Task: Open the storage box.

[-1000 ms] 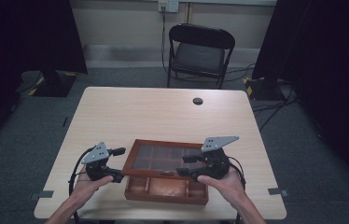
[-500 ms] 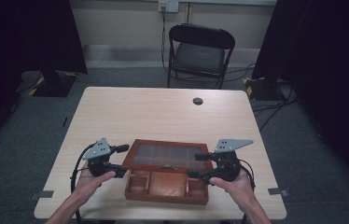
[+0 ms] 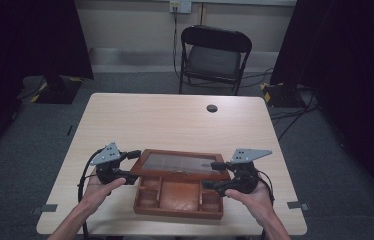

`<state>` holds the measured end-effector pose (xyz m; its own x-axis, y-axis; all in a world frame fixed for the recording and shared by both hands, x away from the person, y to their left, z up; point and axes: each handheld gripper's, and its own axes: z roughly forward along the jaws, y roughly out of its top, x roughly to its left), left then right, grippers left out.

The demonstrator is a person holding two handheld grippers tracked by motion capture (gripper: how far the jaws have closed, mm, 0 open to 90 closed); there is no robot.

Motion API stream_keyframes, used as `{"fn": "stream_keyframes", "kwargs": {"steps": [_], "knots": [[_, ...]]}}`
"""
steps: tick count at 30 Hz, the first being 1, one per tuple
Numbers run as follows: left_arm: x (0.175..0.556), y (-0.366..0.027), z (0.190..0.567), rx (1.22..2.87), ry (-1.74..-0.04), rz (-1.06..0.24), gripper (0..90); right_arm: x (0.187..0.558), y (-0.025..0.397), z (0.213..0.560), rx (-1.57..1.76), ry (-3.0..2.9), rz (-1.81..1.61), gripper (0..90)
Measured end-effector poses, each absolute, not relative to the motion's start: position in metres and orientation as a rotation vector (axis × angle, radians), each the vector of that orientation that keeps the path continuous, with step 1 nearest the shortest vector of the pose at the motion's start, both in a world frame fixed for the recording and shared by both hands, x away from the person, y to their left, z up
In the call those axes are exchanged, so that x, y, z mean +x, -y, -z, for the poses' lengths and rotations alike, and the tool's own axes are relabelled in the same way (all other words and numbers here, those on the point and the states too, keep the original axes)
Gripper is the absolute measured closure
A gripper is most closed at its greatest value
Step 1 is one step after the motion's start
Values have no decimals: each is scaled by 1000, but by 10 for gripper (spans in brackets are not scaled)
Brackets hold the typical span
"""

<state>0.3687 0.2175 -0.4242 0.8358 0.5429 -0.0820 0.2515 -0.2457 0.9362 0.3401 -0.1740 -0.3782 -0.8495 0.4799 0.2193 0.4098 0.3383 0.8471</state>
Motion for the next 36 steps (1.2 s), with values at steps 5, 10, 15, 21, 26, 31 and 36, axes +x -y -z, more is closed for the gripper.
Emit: {"fn": "stream_keyframes", "kwargs": {"steps": [5,10,15,21,26,31,36], "knots": [[371,-217,423,1838,-604,-296,295,339,177,378,827,-2486,-1557,251],[372,-217,422,1838,-605,-289,303,340,183,378,837,-2466,-1554,229],[372,-217,421,1843,-595,-287,311,341,185,379,833,-2466,-1555,218],[373,-217,421,1836,-585,-278,333,343,189,380,834,-2448,-1558,217],[375,-217,420,1827,-578,-277,356,348,192,381,857,-2435,-1550,198],[378,-217,415,1833,-573,-276,386,353,197,382,886,-2405,-1561,221],[380,-217,414,1814,-578,-268,398,358,201,382,912,-2379,-1577,231]]}}
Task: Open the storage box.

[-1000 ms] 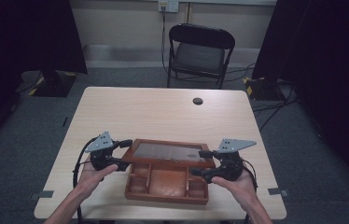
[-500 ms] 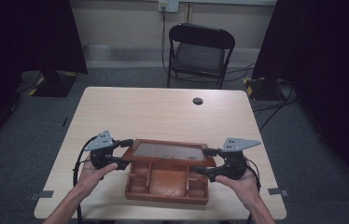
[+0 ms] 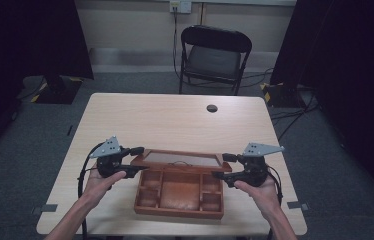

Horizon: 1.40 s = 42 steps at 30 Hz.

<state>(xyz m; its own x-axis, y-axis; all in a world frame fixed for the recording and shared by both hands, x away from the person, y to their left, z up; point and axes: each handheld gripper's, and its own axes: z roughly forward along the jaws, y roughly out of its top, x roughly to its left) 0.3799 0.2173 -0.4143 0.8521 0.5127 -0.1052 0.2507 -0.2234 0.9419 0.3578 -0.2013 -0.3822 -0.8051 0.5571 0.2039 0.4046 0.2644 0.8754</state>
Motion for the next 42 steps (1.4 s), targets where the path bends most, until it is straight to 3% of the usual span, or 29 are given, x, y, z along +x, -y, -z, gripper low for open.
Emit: {"fn": "stream_keyframes", "kwargs": {"steps": [11,42], "knots": [[390,-218,411,1780,-595,-263,437,375,203,383,919,-2336,-1632,407],[420,-212,425,1768,-664,-268,471,411,202,397,995,-2297,-1667,444]]}}
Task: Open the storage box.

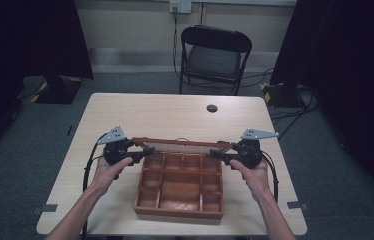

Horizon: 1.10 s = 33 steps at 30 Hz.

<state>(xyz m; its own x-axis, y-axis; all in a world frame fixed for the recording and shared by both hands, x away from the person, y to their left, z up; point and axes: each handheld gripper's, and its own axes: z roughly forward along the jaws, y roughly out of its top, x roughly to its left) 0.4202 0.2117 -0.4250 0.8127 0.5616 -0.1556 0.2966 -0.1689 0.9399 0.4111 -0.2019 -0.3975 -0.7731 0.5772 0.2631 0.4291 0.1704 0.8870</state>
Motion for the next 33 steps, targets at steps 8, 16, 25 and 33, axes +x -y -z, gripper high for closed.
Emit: {"fn": "stream_keyframes", "kwargs": {"steps": [8,16,25,33], "knots": [[419,-211,424,1770,-672,-267,475,414,201,398,984,-2282,-1663,441],[424,-212,426,1733,-694,-254,486,422,201,398,998,-2262,-1677,444],[431,-207,424,1784,-691,-290,468,432,199,405,1035,-2257,-1674,440],[440,-205,427,1755,-727,-286,464,443,199,412,1077,-2232,-1685,452]]}}
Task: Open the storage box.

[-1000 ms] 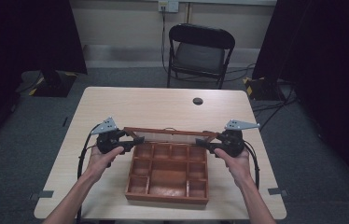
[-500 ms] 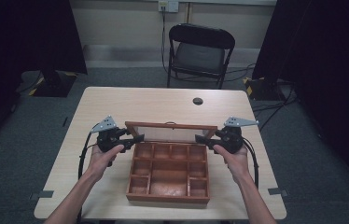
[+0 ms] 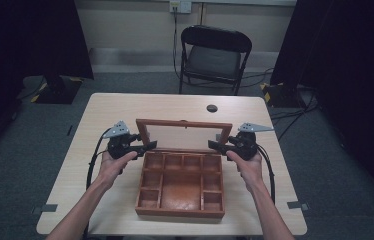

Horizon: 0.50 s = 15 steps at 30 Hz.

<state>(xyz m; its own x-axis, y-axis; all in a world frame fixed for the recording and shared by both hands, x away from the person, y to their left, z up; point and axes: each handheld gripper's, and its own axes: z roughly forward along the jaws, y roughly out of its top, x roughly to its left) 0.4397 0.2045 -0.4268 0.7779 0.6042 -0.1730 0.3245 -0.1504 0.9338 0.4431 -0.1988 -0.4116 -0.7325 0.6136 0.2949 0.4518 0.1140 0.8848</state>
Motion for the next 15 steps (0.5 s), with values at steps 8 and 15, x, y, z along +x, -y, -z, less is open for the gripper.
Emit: {"fn": "stream_keyframes", "kwargs": {"steps": [8,15], "knots": [[450,-204,437,1775,-746,-267,516,448,197,417,1103,-2208,-1682,453],[453,-201,441,1780,-759,-275,513,451,196,421,1115,-2200,-1670,453]]}}
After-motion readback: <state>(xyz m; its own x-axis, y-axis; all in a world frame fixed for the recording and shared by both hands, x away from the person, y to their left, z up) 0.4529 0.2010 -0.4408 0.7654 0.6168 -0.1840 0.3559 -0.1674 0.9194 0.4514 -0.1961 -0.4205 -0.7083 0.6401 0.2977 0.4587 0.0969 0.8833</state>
